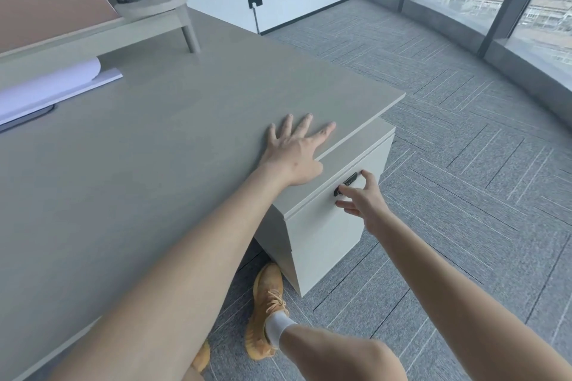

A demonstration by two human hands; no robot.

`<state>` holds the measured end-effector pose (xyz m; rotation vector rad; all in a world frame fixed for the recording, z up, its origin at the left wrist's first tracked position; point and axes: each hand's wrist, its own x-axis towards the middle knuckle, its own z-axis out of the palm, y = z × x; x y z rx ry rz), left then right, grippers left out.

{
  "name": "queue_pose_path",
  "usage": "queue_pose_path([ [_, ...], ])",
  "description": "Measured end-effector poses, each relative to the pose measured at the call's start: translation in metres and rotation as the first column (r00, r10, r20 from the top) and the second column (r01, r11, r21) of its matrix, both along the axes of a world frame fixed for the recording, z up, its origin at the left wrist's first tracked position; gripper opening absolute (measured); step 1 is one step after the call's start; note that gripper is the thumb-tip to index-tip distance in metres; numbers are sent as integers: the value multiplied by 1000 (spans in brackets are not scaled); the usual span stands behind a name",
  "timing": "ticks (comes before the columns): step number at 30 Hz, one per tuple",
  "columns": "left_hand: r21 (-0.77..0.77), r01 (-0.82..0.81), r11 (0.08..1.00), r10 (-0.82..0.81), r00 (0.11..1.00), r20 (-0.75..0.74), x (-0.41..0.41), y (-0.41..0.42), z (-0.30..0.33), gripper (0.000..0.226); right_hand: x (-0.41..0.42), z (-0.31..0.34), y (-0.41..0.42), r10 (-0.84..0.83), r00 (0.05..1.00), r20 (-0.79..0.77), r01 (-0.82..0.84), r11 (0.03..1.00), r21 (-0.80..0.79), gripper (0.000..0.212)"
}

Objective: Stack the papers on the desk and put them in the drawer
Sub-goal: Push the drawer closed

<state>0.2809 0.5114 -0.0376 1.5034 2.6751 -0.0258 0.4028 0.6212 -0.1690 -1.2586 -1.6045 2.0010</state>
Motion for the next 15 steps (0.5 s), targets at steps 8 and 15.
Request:
queue_pose_path([
  [8,-6,3,1000,-3,1000,-6,1,0,1,88,-14,8,-4,-29,995,98,23,998,61,72],
  [15,19,5,1000,-6,1000,20,3,-2,3,86,-9,22,-5,40,966,254,-97,971,218,44],
])
